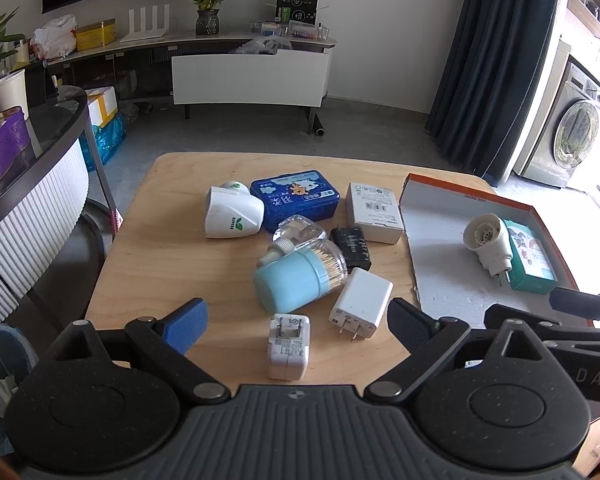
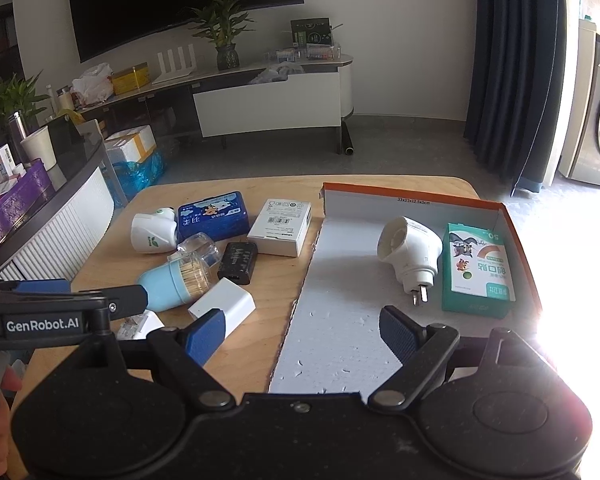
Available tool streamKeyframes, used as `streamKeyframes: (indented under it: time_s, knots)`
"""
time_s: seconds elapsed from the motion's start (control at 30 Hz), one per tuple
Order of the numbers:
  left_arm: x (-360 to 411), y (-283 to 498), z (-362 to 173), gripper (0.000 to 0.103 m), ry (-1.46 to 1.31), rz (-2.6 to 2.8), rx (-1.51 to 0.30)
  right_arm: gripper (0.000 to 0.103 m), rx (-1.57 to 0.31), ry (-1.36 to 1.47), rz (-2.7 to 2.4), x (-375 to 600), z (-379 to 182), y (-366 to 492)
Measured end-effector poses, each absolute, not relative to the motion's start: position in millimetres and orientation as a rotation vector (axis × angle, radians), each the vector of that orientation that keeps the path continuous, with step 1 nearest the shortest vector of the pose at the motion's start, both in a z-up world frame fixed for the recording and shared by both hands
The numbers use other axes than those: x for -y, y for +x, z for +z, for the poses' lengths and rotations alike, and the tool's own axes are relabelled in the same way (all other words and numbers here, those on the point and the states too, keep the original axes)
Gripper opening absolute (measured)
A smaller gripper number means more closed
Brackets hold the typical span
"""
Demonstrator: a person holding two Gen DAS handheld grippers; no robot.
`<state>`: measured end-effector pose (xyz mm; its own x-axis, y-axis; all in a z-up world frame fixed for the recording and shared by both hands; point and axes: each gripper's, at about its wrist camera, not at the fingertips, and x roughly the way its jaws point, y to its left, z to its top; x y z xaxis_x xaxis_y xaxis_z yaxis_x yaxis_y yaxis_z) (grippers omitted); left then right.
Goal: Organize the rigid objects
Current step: 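Withdraw both tools from the tray back over the remaining table items, then grasp a white square charger with the left tool while the right tool grasps a white flat charger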
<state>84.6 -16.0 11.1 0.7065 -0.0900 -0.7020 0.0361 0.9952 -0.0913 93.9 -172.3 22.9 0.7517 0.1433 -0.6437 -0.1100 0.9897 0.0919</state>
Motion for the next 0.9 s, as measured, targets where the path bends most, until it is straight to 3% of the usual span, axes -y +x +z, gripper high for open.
streamKeyframes:
  time_s: [0.57, 0.7, 0.77, 0.83, 0.9]
  knots:
    - [2, 86, -41, 0.099, -0.086, -0.056, -0.848, 0.099, -0.743, 0.064, 0.165, 168, 7, 90]
    - [4, 92, -52, 0.079, -0.070, -0.058, -0.834, 0.099, -0.751, 0.071, 0.162, 171, 4, 91]
    - [3, 92, -53, 0.074, -0.069, -0.056, -0.806, 0.099, -0.751, 0.072, 0.162, 171, 4, 91]
    - [2, 92, -52, 0.057, -0.066, -0.068, -0.784, 0.099, -0.751, 0.074, 0.164, 171, 4, 91]
    - [4, 90, -51, 0.029, -0.066, -0.100, -0.776, 0.099, -0.755, 0.075, 0.167, 169, 3, 92]
